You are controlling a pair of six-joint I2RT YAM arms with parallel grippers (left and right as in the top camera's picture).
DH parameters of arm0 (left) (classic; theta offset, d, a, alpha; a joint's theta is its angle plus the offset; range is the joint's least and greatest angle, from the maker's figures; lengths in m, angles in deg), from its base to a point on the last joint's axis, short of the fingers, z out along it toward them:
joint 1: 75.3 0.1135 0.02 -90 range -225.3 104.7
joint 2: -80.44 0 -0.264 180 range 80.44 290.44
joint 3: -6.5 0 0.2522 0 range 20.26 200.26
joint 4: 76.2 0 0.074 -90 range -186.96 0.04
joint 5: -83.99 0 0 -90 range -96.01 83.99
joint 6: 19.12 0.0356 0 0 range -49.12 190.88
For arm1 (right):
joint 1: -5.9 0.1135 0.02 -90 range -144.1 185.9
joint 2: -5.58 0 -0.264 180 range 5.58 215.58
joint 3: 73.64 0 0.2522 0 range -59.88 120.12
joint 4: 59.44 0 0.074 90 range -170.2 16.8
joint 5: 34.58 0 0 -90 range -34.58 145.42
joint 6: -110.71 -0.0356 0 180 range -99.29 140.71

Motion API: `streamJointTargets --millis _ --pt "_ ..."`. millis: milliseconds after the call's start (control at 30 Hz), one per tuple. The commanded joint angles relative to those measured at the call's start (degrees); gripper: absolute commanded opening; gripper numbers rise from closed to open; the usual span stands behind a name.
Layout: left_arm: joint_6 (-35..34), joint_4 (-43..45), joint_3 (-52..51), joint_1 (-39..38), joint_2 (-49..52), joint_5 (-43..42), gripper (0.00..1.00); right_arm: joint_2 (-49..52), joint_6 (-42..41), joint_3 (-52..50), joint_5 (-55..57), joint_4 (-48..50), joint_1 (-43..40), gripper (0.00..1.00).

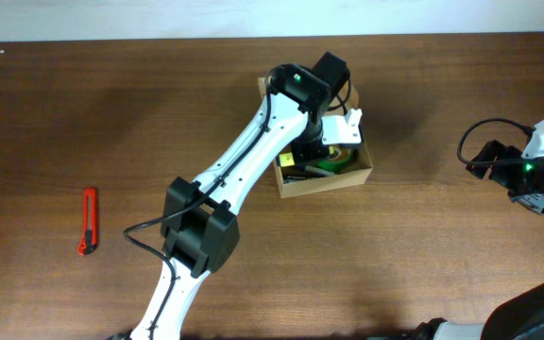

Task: Pack container
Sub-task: 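Carry the yellow highlighter with the left gripper into the box, then release the highlighter and move the left gripper to the red box cutter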

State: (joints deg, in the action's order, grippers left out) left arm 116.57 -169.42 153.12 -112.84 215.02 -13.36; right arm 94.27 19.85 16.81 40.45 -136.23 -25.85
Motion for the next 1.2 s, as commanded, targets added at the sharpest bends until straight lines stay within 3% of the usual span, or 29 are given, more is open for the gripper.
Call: streamJointTargets --millis 0,1167 --pt "1.77 1.38 -1.07 0.04 0.52 -1.03 0.01 0.20 0.37 0.02 -1.16 -0.46 -0.09 0.99" --pt "-1.49 5.33 -1.20 -0.52 6.10 -2.99 0.01 0.20 0.37 0.02 -1.14 0.09 -0.09 0.99"
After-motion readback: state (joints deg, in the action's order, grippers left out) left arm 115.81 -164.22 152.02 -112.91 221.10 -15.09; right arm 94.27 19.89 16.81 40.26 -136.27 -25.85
